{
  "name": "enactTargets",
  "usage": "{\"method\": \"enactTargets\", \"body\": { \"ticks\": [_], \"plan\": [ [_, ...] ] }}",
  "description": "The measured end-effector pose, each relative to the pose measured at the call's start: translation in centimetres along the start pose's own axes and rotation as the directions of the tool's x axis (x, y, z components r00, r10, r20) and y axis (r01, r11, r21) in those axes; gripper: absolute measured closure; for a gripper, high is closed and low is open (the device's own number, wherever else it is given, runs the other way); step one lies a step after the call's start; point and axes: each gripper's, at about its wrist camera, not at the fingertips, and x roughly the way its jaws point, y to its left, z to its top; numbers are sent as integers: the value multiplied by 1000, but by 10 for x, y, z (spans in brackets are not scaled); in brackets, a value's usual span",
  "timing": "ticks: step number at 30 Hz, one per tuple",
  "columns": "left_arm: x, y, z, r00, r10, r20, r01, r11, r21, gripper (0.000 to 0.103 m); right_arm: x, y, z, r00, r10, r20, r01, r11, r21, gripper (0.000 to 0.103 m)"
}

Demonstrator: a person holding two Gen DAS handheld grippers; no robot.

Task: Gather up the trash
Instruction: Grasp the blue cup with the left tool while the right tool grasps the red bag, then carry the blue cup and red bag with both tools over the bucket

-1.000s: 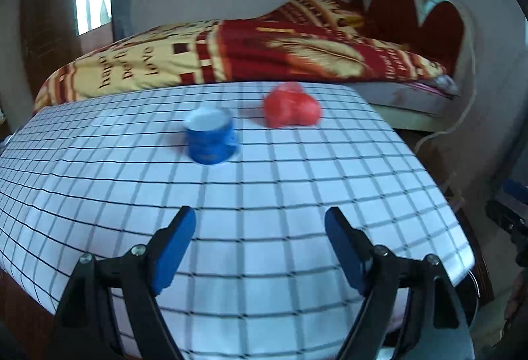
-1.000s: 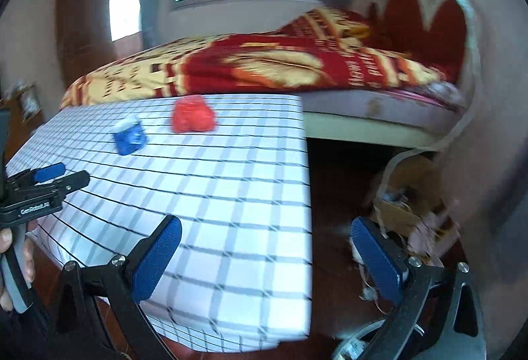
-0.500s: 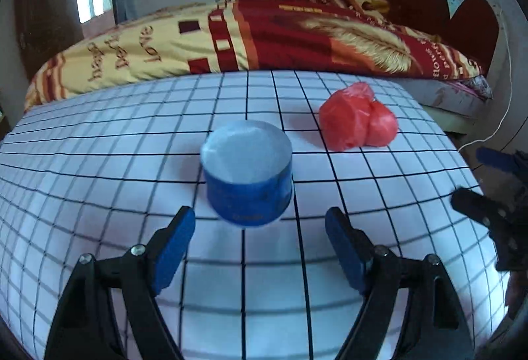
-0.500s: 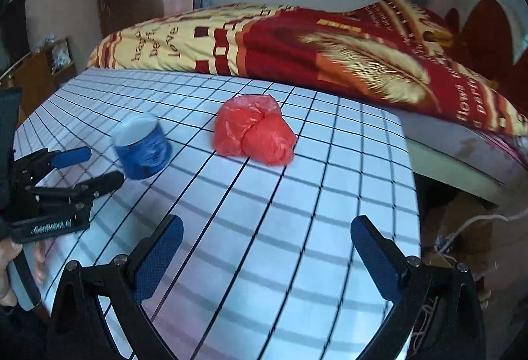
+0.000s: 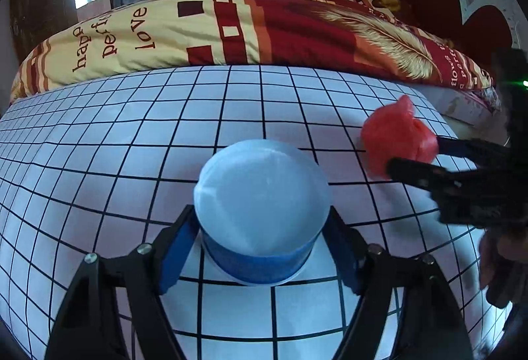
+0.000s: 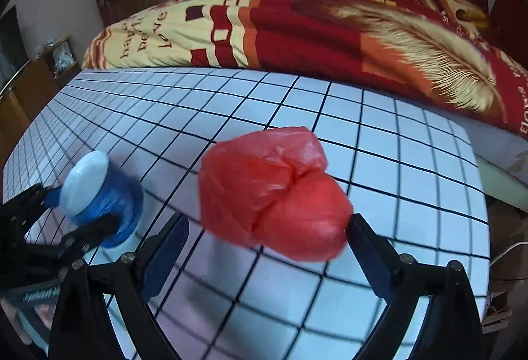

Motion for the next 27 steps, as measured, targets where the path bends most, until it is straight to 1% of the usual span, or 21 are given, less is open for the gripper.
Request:
{"method": "enactTargets", "body": {
  "ticks": [1, 2, 3, 5, 6, 10, 12, 14, 16, 19, 22, 27],
  "plan": [
    [0, 0, 0, 1000, -2, 2, 2, 1000, 0, 27, 6, 1, 2, 1000, 3, -15, -3, 1000, 5, 29],
    [-1, 0, -1, 1000, -2, 4, 2, 1000, 7, 27, 11, 2, 2, 1000, 10, -28, -10, 1000, 12, 41],
    [0, -1, 0, 1000, -1, 8, 1, 1000, 9, 27, 13, 3, 1, 999, 13, -33, -13, 1000, 19, 59],
    [2, -3, 2, 1000, -13, 20, 13, 1000, 17, 28, 8, 4, -2, 999, 30, -18, -29, 999, 30, 68],
    [1, -3, 1, 999, -14, 29, 14, 1000, 21, 28, 6, 4, -3, 1000, 26, -11, -26, 999, 31, 77],
    [-12, -7, -3, 997, -23, 79, 19, 999, 47, 28, -14, 2, -13, 999, 23, 34, -24, 999, 39, 85],
    [-18, -10, -4, 996, -20, 91, 15, 998, 60, 28, -27, -1, -20, 998, 27, 56, -30, 998, 53, 86],
    [-25, -13, -7, 995, -32, 96, 25, 997, 71, 28, -41, -4, -28, 996, 24, 81, -29, 998, 62, 87],
    [-33, -18, -11, 994, -29, 109, 20, 996, 86, 28, -54, -6, -36, 995, 15, 97, -22, 997, 73, 87],
    [-42, -26, -17, 993, -37, 115, 25, 995, 99, 28, -79, -9, -51, 992, -16, 124, 5, 996, 85, 87],
    [-53, -37, -24, 992, -46, 120, 32, 992, 118, 28, -97, -10, -65, 991, -35, 132, 24, 996, 91, 87],
    [-74, -52, -33, 989, -69, 134, 51, 990, 130, 28, -124, -10, -92, 987, -88, 133, 76, 993, 94, 87]
  ]
}}
